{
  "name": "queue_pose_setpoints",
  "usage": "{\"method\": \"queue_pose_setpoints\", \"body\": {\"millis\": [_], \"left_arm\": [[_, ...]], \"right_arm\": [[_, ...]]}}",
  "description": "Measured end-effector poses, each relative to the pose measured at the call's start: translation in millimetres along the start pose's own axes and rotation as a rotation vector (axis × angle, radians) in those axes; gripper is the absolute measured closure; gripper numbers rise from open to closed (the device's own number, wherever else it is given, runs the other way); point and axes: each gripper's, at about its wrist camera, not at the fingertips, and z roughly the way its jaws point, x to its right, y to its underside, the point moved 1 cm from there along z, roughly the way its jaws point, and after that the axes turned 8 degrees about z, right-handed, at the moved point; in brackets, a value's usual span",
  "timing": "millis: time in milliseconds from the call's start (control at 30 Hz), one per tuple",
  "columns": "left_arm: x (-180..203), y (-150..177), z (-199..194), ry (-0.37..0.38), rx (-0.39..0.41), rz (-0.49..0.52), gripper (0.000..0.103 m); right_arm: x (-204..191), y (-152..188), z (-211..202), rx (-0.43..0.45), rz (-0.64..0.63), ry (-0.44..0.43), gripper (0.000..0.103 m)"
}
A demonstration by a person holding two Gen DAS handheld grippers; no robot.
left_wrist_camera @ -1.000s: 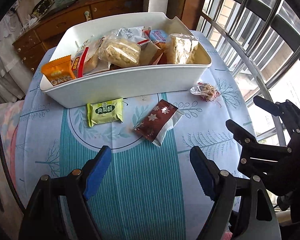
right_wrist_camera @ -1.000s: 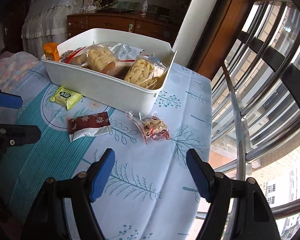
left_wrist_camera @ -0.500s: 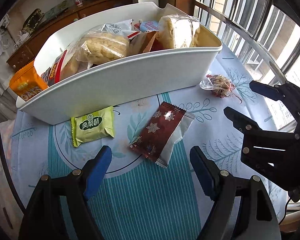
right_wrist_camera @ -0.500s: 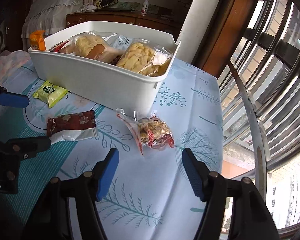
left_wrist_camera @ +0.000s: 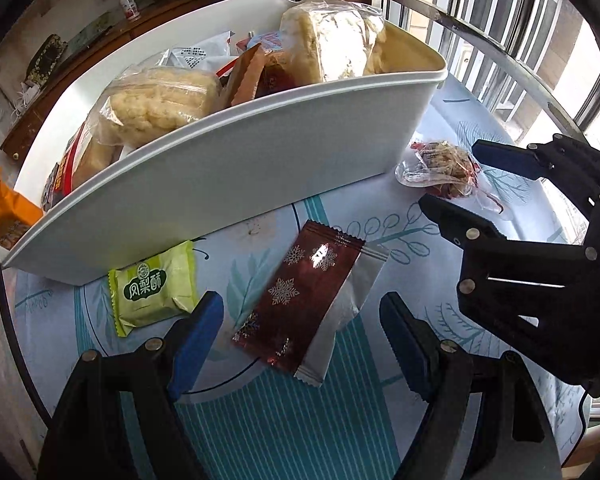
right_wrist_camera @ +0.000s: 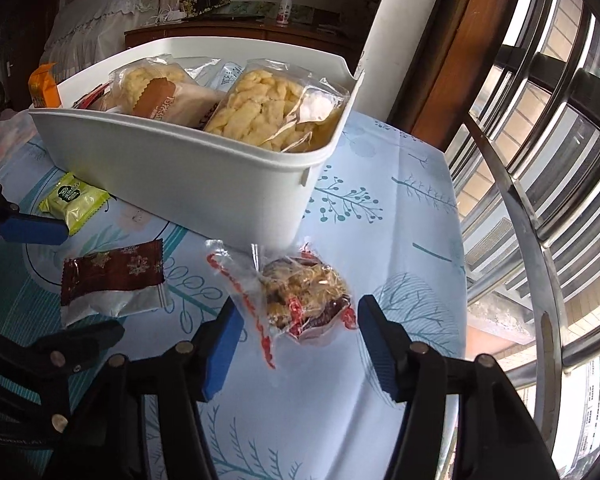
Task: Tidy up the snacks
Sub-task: 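Close the left tool on the dark red star packet while the right tool grasps the clear nut bag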
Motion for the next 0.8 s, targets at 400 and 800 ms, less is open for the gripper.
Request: {"method": "queue_pose_setpoints", "body": {"millis": [400,800], "left_arm": [[10,-12,21,0.047,-0.025,0.008,0.026],[4,-6,10,0.063,-0.015,-0.009,0.059]], "right_arm": [[13,-8,17,-0.010,0.030,-0.019,0.057],[17,-9,12,-0.012,0.053,-0.061,0.058]]}}
